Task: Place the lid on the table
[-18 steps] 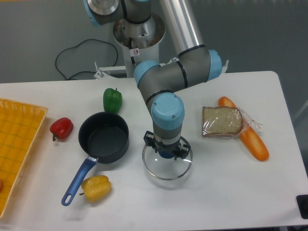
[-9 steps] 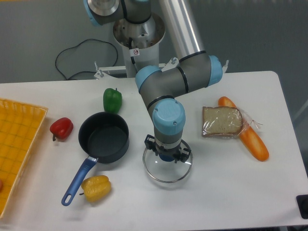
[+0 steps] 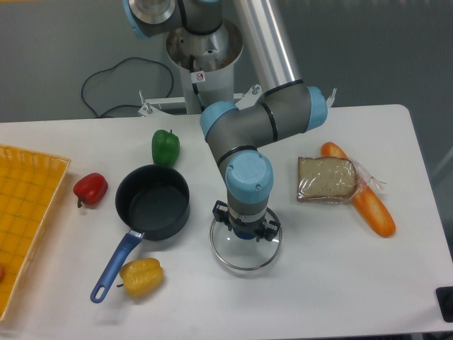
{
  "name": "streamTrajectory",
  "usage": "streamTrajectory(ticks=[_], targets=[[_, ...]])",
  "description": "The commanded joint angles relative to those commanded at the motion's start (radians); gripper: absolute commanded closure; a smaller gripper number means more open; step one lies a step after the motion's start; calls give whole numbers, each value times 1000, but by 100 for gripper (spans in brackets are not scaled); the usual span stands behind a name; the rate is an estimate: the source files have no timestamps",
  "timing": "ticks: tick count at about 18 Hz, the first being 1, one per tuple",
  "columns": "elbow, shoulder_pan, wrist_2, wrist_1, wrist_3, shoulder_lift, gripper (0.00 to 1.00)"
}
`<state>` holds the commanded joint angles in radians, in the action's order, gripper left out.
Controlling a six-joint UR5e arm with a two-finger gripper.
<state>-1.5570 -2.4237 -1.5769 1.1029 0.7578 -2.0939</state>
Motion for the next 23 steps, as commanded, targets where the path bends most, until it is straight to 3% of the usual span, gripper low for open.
streamTrajectory(ticks=[23], targets=[[3,2,2,0,0,-25,33]])
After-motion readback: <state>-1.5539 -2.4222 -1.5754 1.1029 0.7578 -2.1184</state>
